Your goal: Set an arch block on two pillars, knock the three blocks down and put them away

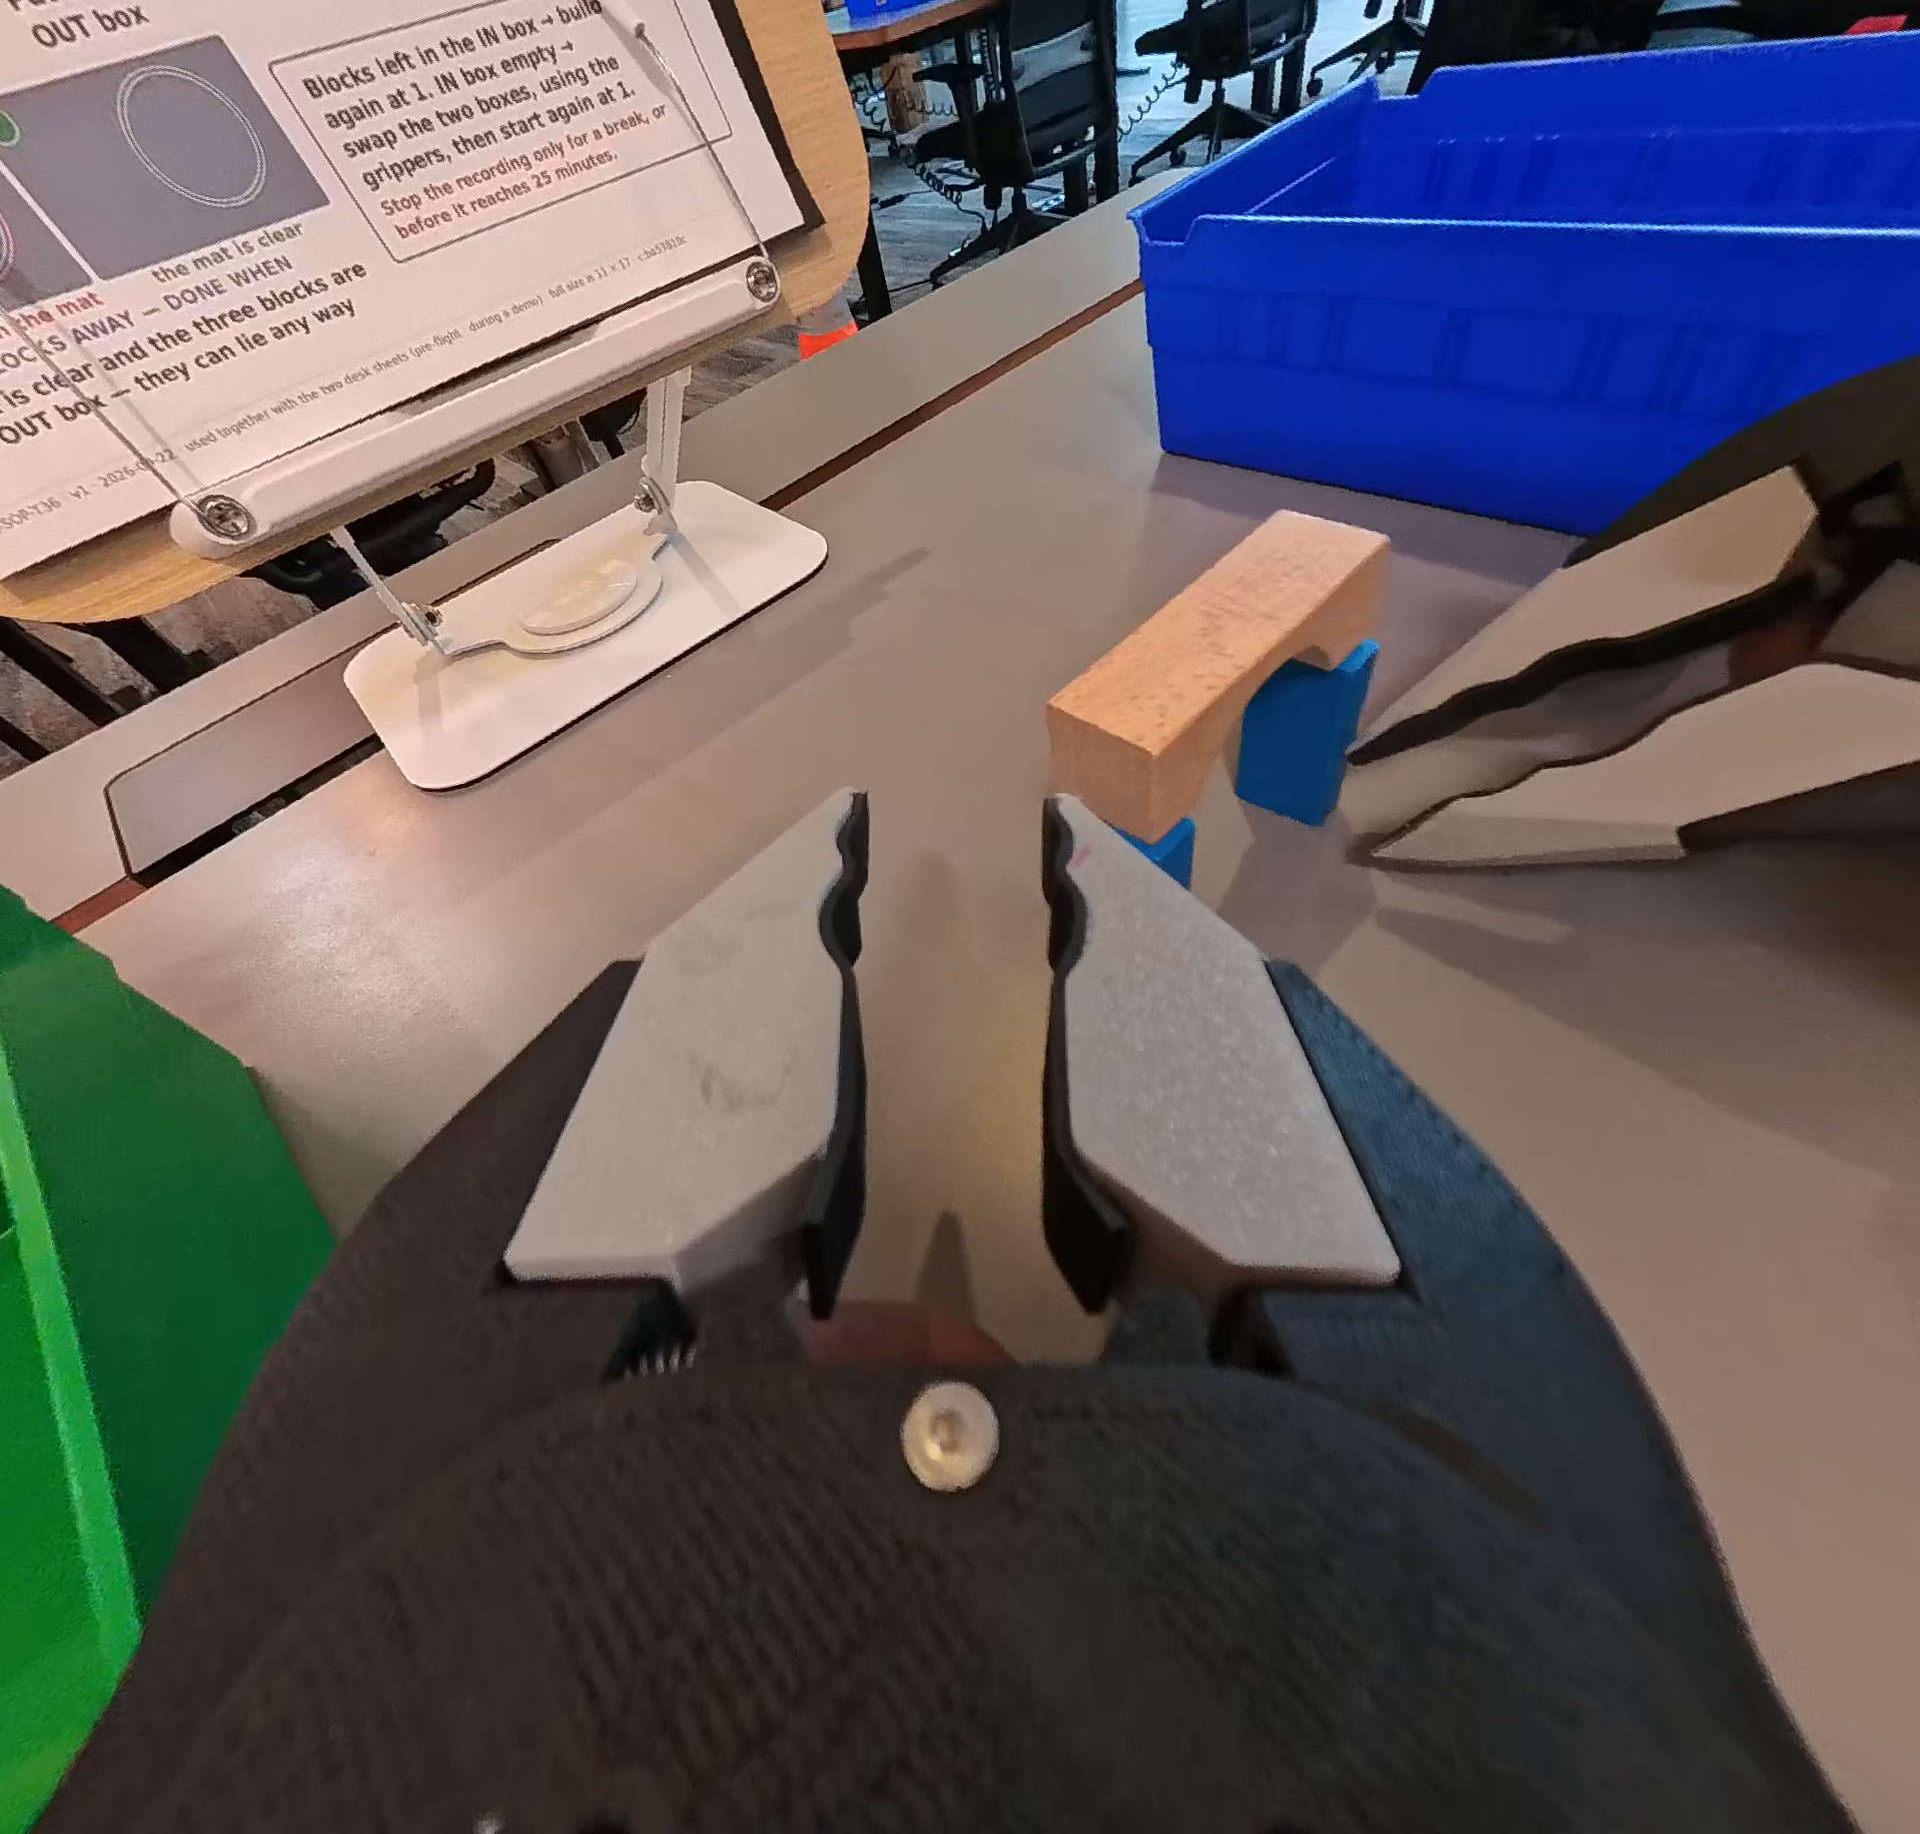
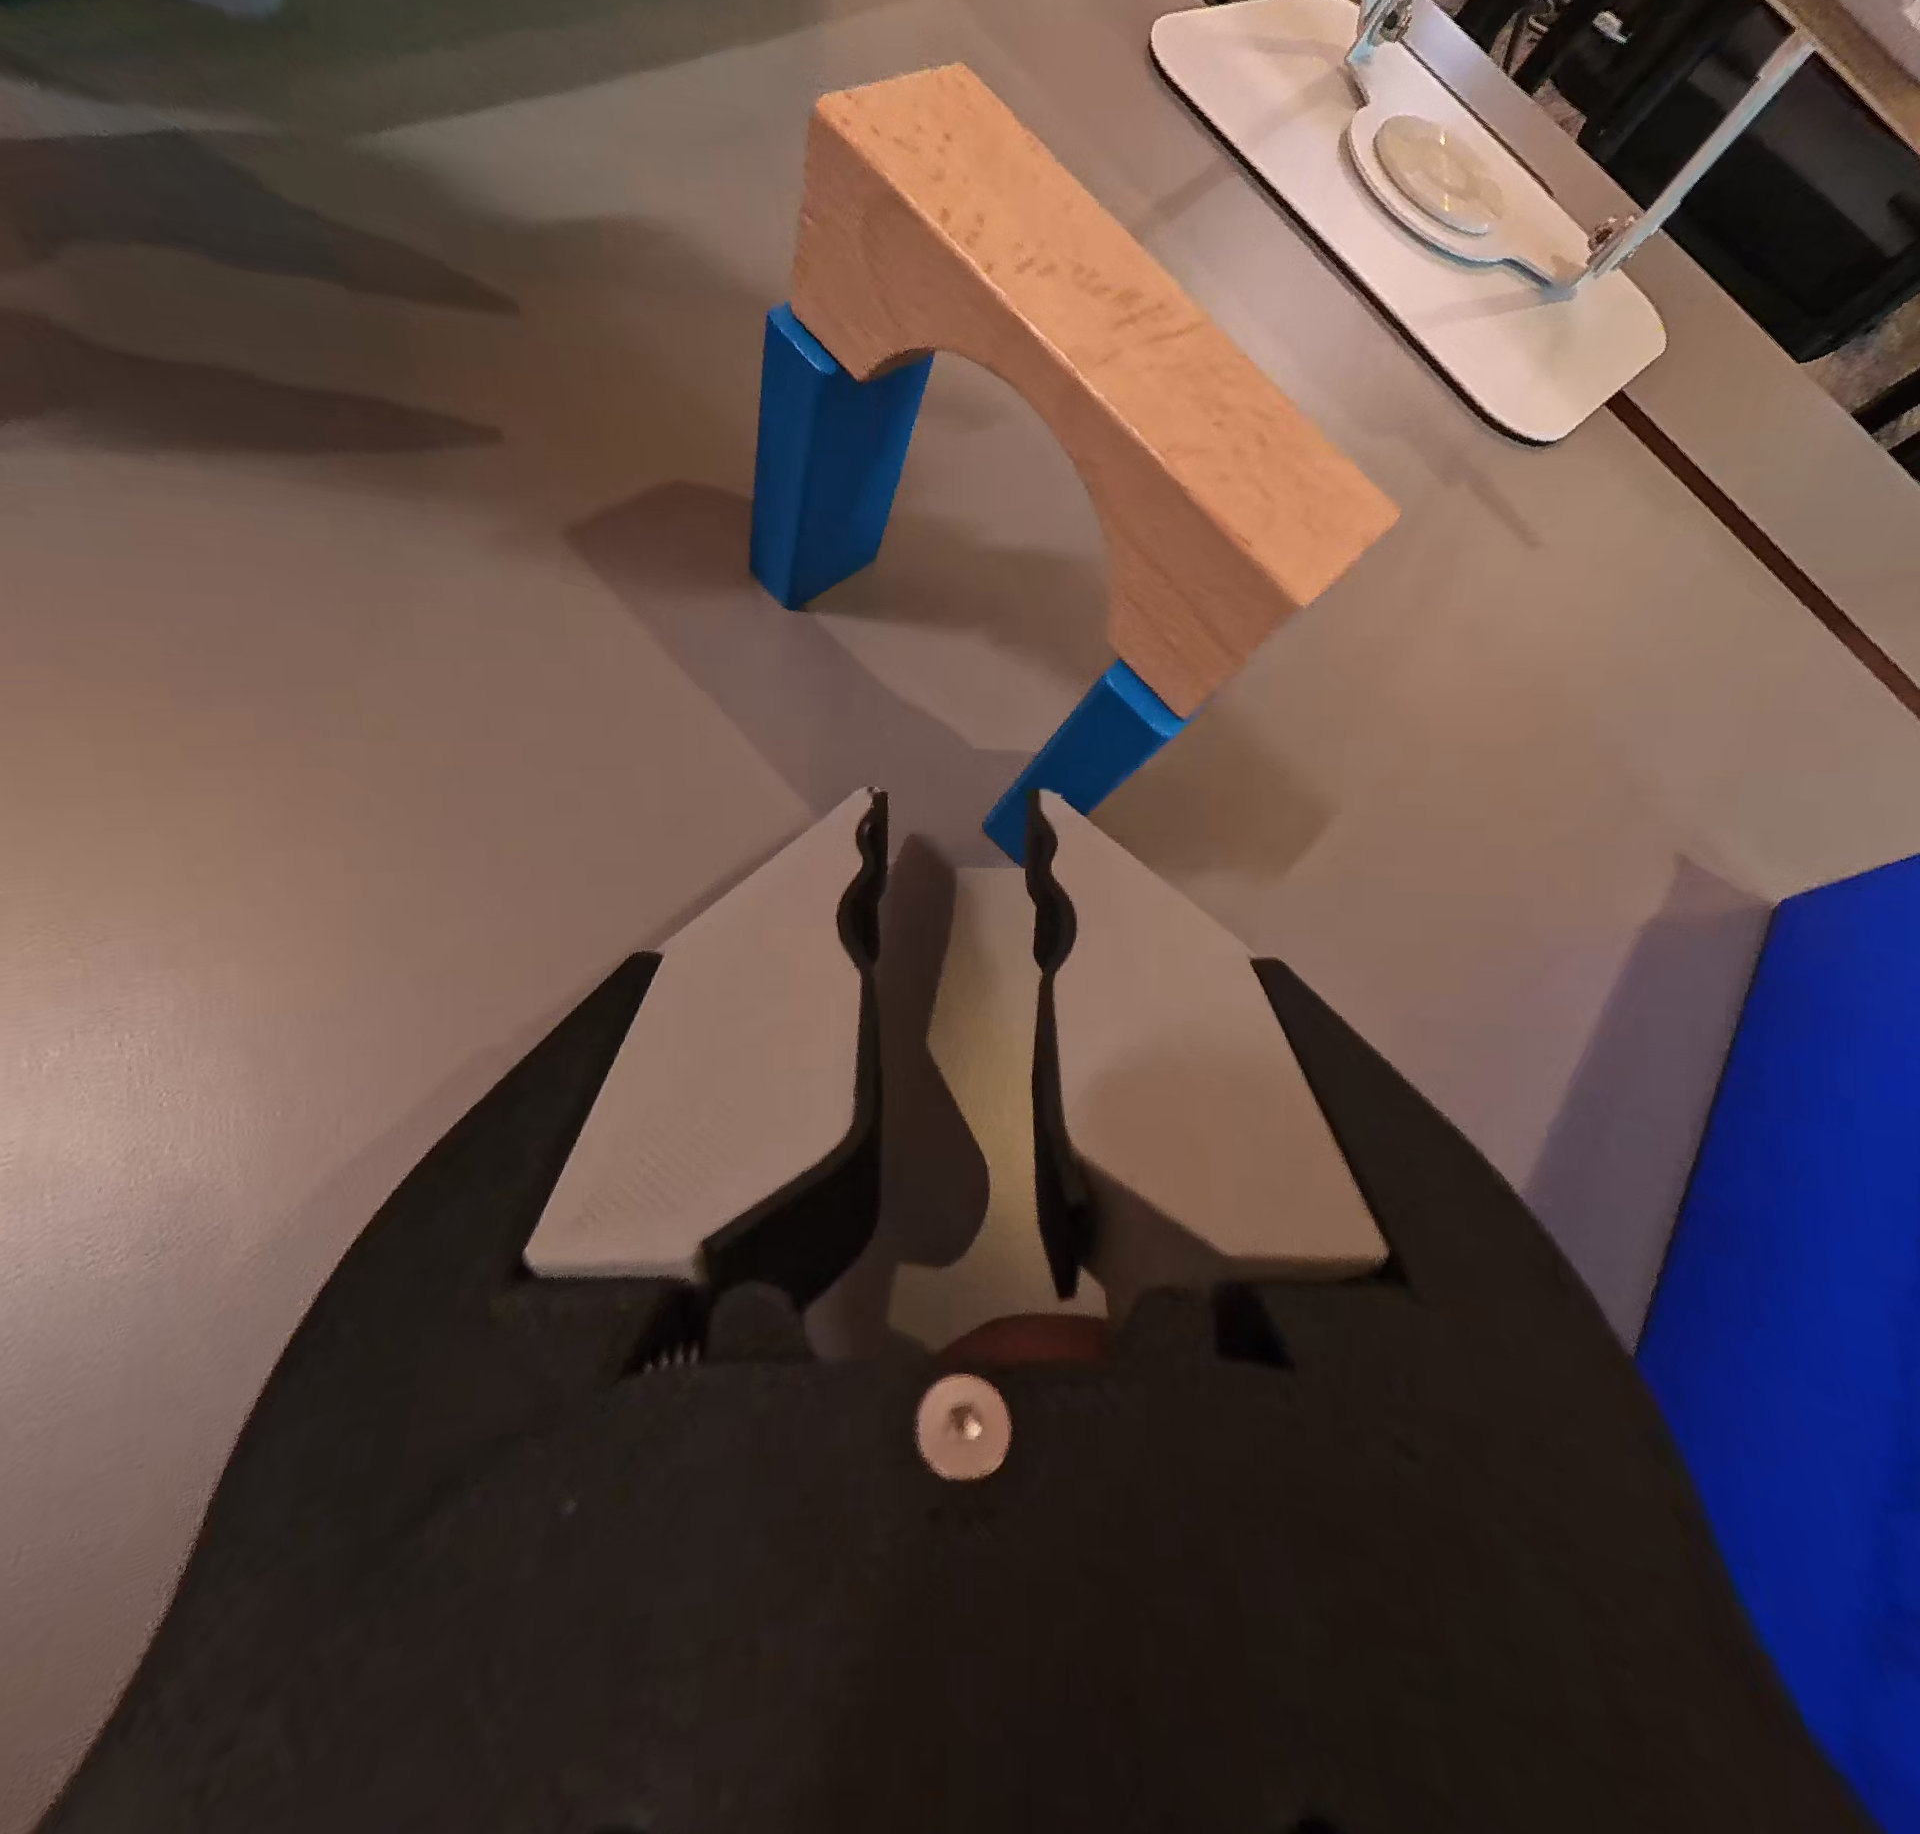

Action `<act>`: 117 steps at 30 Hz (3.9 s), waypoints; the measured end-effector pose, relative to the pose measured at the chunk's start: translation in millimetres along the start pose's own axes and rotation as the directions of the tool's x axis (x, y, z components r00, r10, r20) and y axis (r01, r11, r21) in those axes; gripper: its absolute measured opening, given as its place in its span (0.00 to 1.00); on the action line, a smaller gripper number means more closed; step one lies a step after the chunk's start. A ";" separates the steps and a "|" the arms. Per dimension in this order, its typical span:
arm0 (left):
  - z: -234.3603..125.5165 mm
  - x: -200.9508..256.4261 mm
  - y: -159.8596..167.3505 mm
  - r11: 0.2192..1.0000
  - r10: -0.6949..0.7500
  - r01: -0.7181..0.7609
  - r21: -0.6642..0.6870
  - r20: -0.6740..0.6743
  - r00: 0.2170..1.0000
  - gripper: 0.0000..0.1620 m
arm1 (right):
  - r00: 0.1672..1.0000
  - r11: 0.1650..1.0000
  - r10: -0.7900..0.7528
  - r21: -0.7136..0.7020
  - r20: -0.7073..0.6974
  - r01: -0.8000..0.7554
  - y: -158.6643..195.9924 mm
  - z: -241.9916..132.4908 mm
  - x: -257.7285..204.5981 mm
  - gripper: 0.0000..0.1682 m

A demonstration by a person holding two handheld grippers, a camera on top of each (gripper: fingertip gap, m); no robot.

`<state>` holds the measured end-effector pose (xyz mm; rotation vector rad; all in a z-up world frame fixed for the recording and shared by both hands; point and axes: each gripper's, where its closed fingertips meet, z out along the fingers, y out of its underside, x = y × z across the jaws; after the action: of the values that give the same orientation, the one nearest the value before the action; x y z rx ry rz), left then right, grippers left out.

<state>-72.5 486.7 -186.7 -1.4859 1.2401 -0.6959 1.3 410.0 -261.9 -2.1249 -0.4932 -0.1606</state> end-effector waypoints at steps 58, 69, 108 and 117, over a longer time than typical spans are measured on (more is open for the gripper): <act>107.1 71.9 7.6 0.932 -0.017 0.006 -0.362 -0.026 1.000 0.00 | 0.945 0.950 0.262 0.226 -0.197 -0.217 32.3 -76.8 68.4 0.00; 53.6 38.1 62.2 0.936 -0.092 0.077 -0.343 -0.027 0.995 0.00 | 0.968 0.964 0.249 0.101 -0.026 -0.245 51.7 -76.5 57.7 0.15; 41.8 47.5 61.4 0.946 -0.086 0.054 -0.321 -0.086 0.993 0.08 | 0.887 0.927 0.333 -0.062 -0.321 -0.370 58.9 -130.7 210.2 0.17; 42.1 49.3 62.6 0.943 -0.084 0.049 -0.329 -0.094 0.992 0.09 | 0.999 0.998 0.039 -0.059 -0.006 -0.039 -12.4 -92.5 163.8 0.23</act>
<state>-41.4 459.0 -266.5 -1.7881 1.4449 -0.6427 152.1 387.3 -151.1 -2.1894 -0.4489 -0.1596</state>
